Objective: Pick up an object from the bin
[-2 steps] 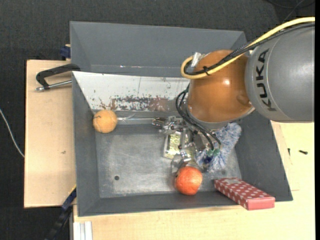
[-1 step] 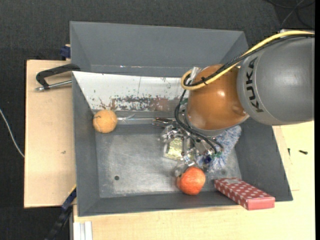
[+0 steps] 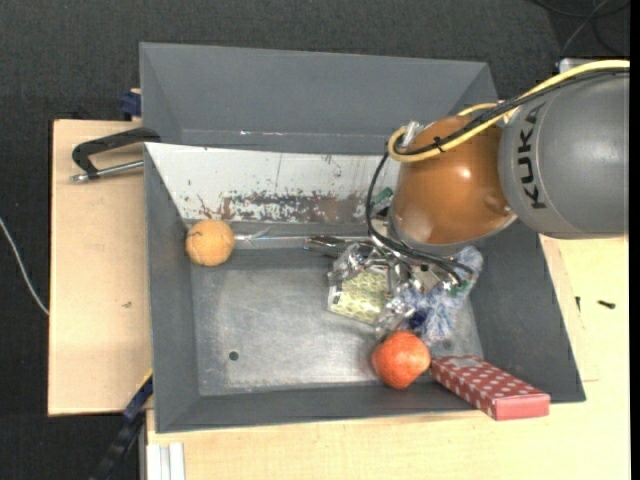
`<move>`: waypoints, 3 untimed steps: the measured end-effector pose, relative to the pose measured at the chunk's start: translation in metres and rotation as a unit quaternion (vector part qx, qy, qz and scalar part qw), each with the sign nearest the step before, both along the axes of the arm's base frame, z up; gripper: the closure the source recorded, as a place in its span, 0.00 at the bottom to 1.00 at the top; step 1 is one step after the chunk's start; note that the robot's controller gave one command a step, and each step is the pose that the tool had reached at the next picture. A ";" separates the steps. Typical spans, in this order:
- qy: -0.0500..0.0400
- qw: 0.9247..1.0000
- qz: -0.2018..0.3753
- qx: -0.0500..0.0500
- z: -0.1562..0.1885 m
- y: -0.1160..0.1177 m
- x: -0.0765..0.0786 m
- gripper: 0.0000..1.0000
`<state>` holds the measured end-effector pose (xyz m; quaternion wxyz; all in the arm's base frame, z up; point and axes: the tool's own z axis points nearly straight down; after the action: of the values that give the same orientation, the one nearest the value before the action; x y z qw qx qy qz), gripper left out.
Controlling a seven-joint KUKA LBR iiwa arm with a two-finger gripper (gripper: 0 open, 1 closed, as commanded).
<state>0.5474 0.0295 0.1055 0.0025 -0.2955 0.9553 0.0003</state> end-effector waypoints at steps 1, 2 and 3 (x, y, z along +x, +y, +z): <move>0.004 0.994 -0.109 0.001 -0.030 -0.017 0.017 1.00; 0.005 0.994 -0.109 0.001 -0.030 -0.017 0.017 1.00; 0.003 0.995 -0.102 0.000 0.016 -0.013 0.013 1.00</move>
Offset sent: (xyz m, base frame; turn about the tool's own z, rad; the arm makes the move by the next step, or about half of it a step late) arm 0.0000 0.0000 0.0000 0.0000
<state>0.5605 0.0160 0.1218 -0.0008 -0.1964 0.9805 0.0009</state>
